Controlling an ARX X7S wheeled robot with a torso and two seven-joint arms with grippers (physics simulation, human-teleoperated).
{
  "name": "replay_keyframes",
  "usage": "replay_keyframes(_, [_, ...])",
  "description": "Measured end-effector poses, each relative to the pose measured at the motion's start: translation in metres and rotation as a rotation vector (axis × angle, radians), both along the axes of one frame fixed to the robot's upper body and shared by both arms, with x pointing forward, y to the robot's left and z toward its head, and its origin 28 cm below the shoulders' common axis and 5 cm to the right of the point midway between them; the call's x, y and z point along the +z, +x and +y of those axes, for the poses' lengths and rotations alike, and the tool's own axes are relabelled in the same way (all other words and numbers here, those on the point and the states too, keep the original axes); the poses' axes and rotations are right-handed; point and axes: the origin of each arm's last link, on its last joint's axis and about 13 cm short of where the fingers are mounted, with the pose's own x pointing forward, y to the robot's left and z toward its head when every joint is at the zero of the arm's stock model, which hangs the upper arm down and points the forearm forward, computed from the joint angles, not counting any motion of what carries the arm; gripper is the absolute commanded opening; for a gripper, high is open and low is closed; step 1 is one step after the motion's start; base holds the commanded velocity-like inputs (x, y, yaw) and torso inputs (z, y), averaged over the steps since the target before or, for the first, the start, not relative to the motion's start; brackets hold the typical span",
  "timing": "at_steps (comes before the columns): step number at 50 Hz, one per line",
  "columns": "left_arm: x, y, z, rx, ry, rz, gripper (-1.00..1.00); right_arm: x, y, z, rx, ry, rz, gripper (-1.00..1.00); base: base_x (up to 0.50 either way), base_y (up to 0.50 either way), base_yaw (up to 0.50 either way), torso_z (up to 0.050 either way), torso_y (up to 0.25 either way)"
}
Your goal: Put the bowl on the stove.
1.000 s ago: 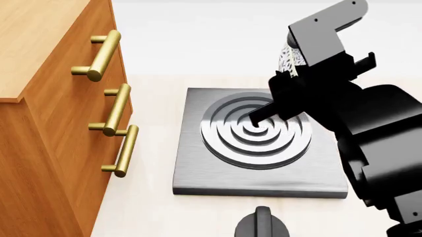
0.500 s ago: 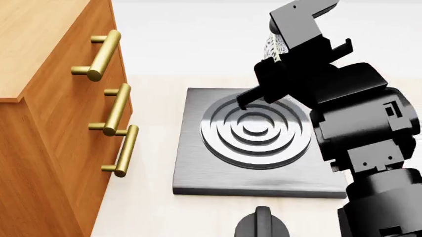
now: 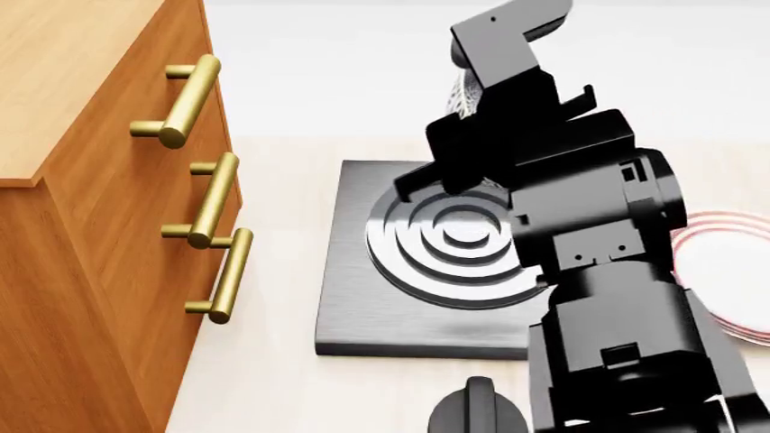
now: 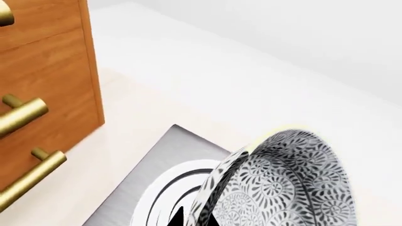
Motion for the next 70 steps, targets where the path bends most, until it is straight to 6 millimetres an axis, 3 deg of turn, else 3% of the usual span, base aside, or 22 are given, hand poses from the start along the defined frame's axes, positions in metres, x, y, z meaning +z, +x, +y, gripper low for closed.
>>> replay_keyframes(54, [-0.0031, 0.0033, 0.0009, 0.030, -0.019, 0.012, 1.00, -0.0039, -0.0009, 0.0075, -0.019, 0.049, 0.035, -1.00, 0.00, 0.00, 0.00, 0.000, 0.000])
replay_keyframes(70, [-0.0045, 0.0031, 0.0001, 0.033, -0.002, 0.006, 1.00, -0.0036, -0.0008, 0.0076, -0.019, 0.050, 0.033, -1.00, 0.00, 0.00, 0.00, 0.000, -0.227])
